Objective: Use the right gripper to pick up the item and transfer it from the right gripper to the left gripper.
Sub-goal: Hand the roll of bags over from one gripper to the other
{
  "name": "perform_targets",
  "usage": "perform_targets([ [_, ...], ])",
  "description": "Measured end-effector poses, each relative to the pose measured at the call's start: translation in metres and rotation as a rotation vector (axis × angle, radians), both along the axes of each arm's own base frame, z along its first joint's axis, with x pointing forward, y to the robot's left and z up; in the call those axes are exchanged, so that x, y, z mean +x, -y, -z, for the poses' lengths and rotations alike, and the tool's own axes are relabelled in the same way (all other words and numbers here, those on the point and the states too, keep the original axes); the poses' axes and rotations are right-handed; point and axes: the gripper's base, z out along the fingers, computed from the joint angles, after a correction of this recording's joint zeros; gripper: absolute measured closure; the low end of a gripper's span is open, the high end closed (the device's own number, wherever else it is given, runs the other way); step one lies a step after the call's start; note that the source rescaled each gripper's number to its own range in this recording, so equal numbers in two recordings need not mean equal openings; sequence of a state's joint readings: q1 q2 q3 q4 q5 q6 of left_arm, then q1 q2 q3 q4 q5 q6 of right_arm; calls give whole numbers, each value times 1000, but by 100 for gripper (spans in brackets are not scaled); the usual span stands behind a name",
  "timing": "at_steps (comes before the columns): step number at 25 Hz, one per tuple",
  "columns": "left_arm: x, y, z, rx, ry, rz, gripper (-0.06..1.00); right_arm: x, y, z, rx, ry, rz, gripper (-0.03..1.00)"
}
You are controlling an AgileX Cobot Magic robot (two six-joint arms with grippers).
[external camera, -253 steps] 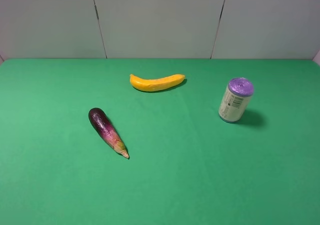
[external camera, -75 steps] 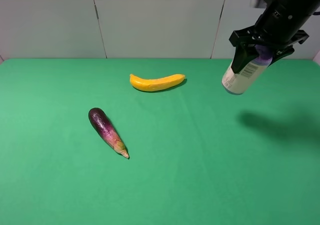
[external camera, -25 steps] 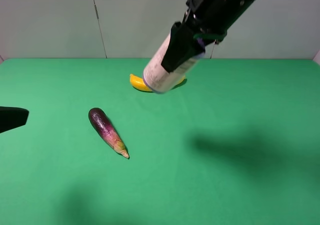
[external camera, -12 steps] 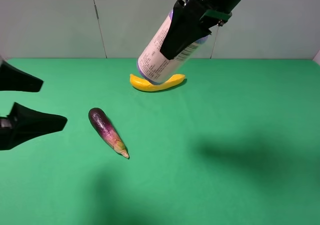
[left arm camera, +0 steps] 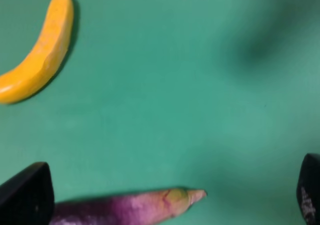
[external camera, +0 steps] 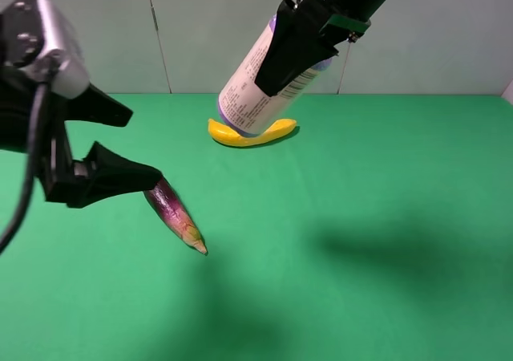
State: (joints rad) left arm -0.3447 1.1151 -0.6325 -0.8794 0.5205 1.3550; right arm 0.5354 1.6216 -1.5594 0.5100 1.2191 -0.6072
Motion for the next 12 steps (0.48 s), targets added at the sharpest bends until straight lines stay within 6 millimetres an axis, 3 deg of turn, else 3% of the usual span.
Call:
perform_targets([
  [12,16,54,4,32,49,117,3,-1,-2,-1,25,-13,-4,96],
])
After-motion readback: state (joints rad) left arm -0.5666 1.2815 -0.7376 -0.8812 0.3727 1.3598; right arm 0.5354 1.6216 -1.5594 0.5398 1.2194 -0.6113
